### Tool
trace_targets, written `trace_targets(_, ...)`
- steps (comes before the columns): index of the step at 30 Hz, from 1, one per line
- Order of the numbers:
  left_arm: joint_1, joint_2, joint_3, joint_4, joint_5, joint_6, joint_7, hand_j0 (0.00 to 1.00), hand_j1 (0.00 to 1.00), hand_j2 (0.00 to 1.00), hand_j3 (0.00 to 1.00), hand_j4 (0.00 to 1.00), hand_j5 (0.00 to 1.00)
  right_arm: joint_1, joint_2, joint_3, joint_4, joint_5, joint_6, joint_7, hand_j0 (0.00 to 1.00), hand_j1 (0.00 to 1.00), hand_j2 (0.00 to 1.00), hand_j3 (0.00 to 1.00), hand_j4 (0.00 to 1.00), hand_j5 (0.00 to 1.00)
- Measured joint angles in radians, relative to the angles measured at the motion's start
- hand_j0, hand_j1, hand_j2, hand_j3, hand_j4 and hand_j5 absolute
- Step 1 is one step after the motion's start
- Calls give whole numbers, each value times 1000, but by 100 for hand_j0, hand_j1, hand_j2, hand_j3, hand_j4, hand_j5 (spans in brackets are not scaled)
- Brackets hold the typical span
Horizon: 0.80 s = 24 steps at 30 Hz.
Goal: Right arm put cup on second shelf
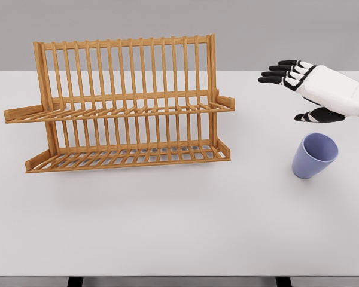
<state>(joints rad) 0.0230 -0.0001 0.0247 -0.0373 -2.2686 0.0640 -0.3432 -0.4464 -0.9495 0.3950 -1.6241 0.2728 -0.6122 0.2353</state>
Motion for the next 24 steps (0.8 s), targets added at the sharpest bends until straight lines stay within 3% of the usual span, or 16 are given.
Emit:
trace_targets(5, 0, 0, 0, 0, 0, 0, 0, 100, 100, 100, 100, 100, 100, 0, 14, -19, -2, 5, 0, 0, 100, 100, 100, 100, 100, 100)
trace_targets(7, 0, 0, 0, 0, 0, 0, 0, 100, 100, 100, 100, 100, 100, 17, 15, -24, -2, -46, 0, 20, 100, 100, 100, 100, 100, 100)
trace_targets(11, 0, 0, 0, 0, 0, 0, 0, 100, 100, 100, 100, 100, 100, 55, -24, -23, 0, -347, -1, 172, 100, 100, 100, 100, 100, 100)
trace_targets(16, 0, 0, 0, 0, 0, 0, 0, 100, 100, 100, 100, 100, 100, 126, -92, -22, 27, -656, -1, 286, 100, 100, 100, 100, 100, 100)
trace_targets(21, 0, 0, 0, 0, 0, 0, 0, 100, 100, 100, 100, 100, 100, 199, -140, -22, 71, -869, -1, 352, 100, 100, 100, 100, 100, 100)
trace_targets(24, 0, 0, 0, 0, 0, 0, 0, 100, 100, 100, 100, 100, 100, 221, -148, -24, 95, -941, -1, 367, 100, 100, 100, 100, 100, 100)
